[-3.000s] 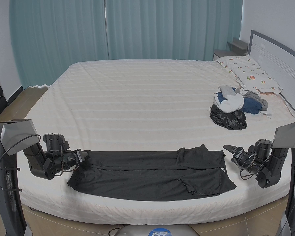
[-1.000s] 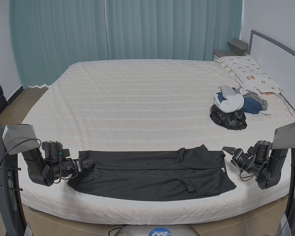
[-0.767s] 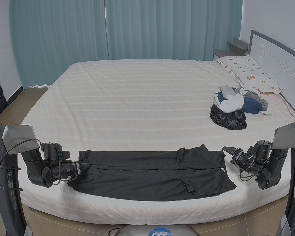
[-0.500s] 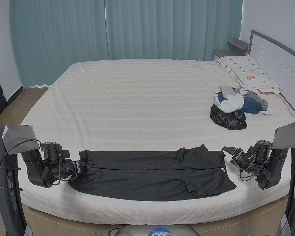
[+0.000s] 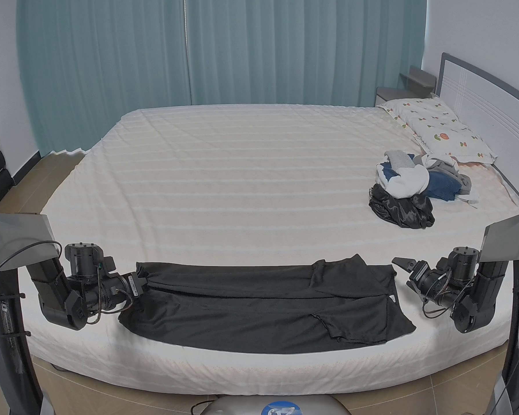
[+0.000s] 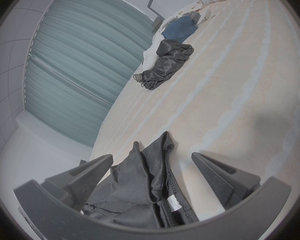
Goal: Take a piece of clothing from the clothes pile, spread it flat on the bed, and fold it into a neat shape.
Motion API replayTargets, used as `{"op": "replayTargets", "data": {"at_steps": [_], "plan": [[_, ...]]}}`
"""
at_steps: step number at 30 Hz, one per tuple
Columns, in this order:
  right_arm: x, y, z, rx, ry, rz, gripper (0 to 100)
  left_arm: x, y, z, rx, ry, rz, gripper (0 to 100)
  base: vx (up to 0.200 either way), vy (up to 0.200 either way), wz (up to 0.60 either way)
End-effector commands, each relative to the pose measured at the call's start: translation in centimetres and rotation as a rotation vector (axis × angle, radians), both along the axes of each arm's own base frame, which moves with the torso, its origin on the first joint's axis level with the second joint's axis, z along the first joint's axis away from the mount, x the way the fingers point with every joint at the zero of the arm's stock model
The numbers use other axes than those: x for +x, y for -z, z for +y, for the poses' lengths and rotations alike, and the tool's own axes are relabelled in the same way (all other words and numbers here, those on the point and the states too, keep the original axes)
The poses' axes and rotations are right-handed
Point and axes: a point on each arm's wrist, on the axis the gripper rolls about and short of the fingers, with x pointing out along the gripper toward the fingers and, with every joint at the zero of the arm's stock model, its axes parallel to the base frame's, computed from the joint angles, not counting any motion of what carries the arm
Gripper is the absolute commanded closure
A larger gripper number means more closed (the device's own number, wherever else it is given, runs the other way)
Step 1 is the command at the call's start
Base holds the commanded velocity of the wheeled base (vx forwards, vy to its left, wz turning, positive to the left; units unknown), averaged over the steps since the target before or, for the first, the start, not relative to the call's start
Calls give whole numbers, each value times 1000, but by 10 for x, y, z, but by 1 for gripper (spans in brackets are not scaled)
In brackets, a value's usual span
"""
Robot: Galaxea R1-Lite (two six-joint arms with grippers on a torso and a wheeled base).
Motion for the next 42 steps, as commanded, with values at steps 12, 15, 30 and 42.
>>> {"op": "replayTargets", "data": {"at_steps": [12, 15, 30, 42], "plan": [[-4, -2, 1, 1, -5, -14, 0, -11, -4, -15, -6, 22, 24, 100, 0, 0, 0], [-4, -1, 1, 1, -5, -12, 0, -10, -4, -15, -6, 22, 24, 100, -133, 0, 0], [-4, -2, 1, 1, -5, -15, 0, 8, -16, -17, -20, -13, -42, 100, -13, 0, 0], [-4, -2, 1, 1, -5, -17, 0, 26, -33, -62, -7, -30, 5, 100, 0, -133, 0]]}}
